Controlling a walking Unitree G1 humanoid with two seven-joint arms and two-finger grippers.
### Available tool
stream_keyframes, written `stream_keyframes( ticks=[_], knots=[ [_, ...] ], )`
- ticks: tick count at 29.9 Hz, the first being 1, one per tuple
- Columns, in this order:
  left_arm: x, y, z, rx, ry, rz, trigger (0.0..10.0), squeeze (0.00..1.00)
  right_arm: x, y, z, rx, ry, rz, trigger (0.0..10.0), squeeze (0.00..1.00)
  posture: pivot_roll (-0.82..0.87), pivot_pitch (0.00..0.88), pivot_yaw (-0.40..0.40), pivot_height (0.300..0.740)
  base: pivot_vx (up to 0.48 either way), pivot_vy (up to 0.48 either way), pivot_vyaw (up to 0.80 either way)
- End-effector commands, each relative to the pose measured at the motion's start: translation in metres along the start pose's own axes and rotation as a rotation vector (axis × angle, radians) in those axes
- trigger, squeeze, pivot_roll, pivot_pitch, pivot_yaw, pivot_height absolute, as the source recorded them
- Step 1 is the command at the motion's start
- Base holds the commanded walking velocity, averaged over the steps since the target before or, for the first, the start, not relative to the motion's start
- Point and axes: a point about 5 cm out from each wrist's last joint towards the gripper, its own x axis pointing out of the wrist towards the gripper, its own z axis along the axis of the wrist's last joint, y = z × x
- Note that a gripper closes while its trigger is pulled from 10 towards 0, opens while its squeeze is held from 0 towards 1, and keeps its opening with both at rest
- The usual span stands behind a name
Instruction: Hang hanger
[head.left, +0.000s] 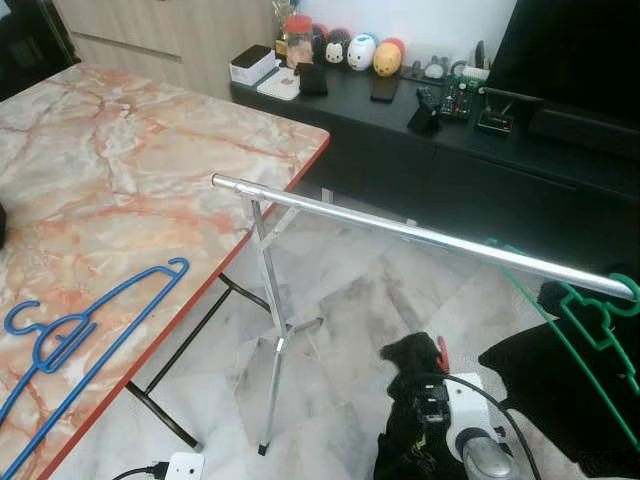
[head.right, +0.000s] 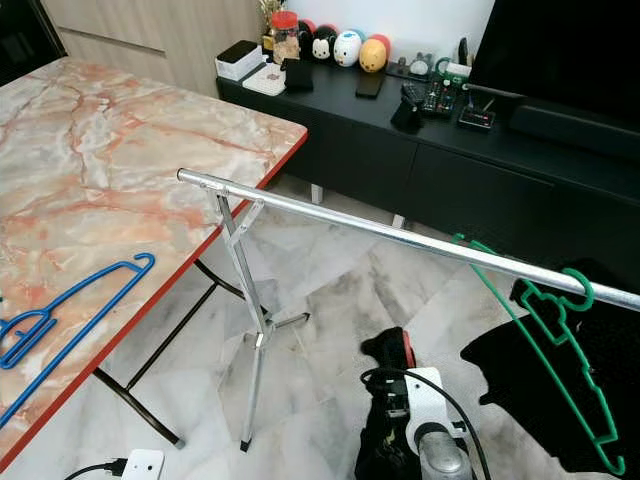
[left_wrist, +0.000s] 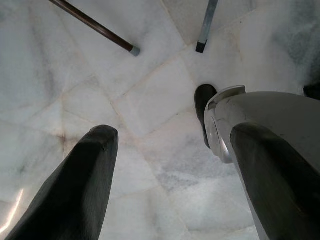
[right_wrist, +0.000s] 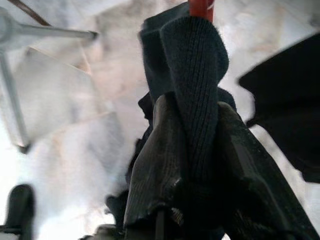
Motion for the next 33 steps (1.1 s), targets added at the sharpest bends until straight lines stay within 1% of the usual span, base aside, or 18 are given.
stream_keyframes(
  ticks=[1, 2, 3, 5, 6, 8, 9, 11, 12, 13, 14, 15, 20, 21, 23, 29, 31, 33],
  knots=[
    [-0.003, -0.020, -0.013, -0.005, 0.047, -0.064, 10.0, 0.00, 0.001, -0.012, 0.007, 0.049, -0.046, -0.084, 10.0, 0.00, 0.00, 0.087, -0.022, 0.740, 0.000, 0.000, 0.00],
    [-0.003, -0.020, -0.013, -0.007, 0.046, -0.063, 10.0, 0.00, 0.002, -0.016, 0.011, 0.080, -0.063, -0.108, 10.0, 0.00, 0.00, 0.087, -0.022, 0.740, 0.000, 0.000, 0.00],
    [-0.003, -0.020, -0.013, -0.007, 0.046, -0.063, 10.0, 0.00, 0.002, -0.019, 0.014, 0.092, -0.084, -0.128, 10.0, 0.00, -0.01, 0.083, -0.020, 0.740, 0.000, 0.000, 0.00],
    [-0.003, -0.021, -0.013, -0.003, 0.046, -0.065, 10.0, 0.00, 0.003, -0.023, 0.022, 0.075, -0.134, -0.148, 10.0, 0.00, -0.01, 0.081, -0.020, 0.740, 0.000, 0.000, 0.00],
    [-0.004, -0.021, -0.013, -0.002, 0.046, -0.065, 10.0, 0.00, 0.003, -0.023, 0.031, 0.078, -0.194, -0.140, 10.0, 0.00, -0.01, 0.074, -0.024, 0.740, 0.000, 0.000, 0.00],
    [-0.004, -0.021, -0.013, -0.004, 0.045, -0.065, 10.0, 0.00, 0.003, -0.019, 0.039, 0.058, -0.255, -0.108, 10.0, 0.00, -0.01, 0.072, -0.026, 0.740, 0.000, 0.000, 0.00],
    [-0.004, -0.021, -0.013, -0.003, 0.045, -0.065, 10.0, 0.00, 0.002, -0.015, 0.046, 0.027, -0.311, -0.076, 10.0, 0.00, -0.01, 0.072, -0.026, 0.740, 0.000, 0.000, 0.00],
    [-0.004, -0.021, -0.014, -0.008, 0.045, -0.062, 10.0, 0.00, -0.001, -0.010, 0.052, 0.046, -0.377, -0.038, 10.0, 0.00, 0.00, 0.064, -0.032, 0.740, 0.000, 0.000, 0.00],
    [-0.004, -0.021, -0.014, -0.010, 0.046, -0.060, 10.0, 0.00, -0.006, -0.004, 0.057, 0.025, -0.451, 0.009, 10.0, 0.00, -0.01, 0.059, -0.033, 0.740, 0.000, 0.000, 0.00],
    [-0.004, -0.021, -0.014, -0.010, 0.046, -0.060, 10.0, 0.00, -0.006, -0.004, 0.057, 0.025, -0.451, 0.009, 10.0, 0.00, -0.01, 0.059, -0.033, 0.740, 0.000, 0.000, 0.00],
    [-0.004, -0.020, -0.015, -0.009, 0.047, -0.059, 10.0, 0.00, -0.011, 0.002, 0.060, 0.000, -0.511, 0.049, 10.0, 0.00, -0.02, 0.055, -0.028, 0.740, 0.000, 0.000, 0.00],
    [-0.004, -0.021, -0.015, -0.002, 0.050, -0.063, 10.0, 0.00, -0.015, 0.003, 0.061, 0.019, -0.548, 0.069, 10.0, 0.00, -0.03, 0.049, -0.024, 0.740, 0.000, 0.000, 0.00],
    [-0.004, -0.021, -0.016, 0.010, 0.049, -0.069, 10.0, 0.00, -0.019, -0.001, 0.063, 0.047, -0.582, 0.047, 10.0, 0.00, -0.03, 0.035, -0.019, 0.740, 0.000, 0.000, 0.00],
    [-0.004, -0.021, -0.015, 0.010, 0.047, -0.069, 10.0, 0.00, -0.019, -0.003, 0.064, 0.064, -0.589, 0.027, 10.0, 0.00, -0.03, 0.025, -0.018, 0.740, 0.000, 0.000, 0.00],
    [-0.004, -0.020, -0.016, 0.010, 0.047, -0.070, 10.0, 0.00, -0.017, -0.004, 0.067, 0.064, -0.588, 0.020, 10.0, 0.00, -0.03, 0.023, -0.019, 0.740, 0.000, 0.000, 0.00],
    [-0.005, -0.014, -0.020, 0.003, 0.056, -0.047, 10.0, 0.00, -0.016, -0.002, 0.080, 0.085, -0.620, 0.033, 10.0, 0.00, -0.02, 0.005, -0.016, 0.740, 0.000, 0.000, 0.00],
    [-0.006, -0.012, -0.021, 0.007, 0.059, -0.046, 10.0, 0.00, -0.015, 0.000, 0.081, 0.082, -0.613, 0.034, 10.0, 0.00, -0.02, 0.008, -0.013, 0.740, 0.000, 0.000, 0.00],
    [-0.006, -0.012, -0.021, 0.007, 0.058, -0.046, 10.0, 0.00, -0.013, 0.002, 0.081, 0.068, -0.599, 0.039, 10.0, 0.00, -0.02, 0.032, -0.014, 0.740, 0.000, 0.000, 0.00]
  ],
)
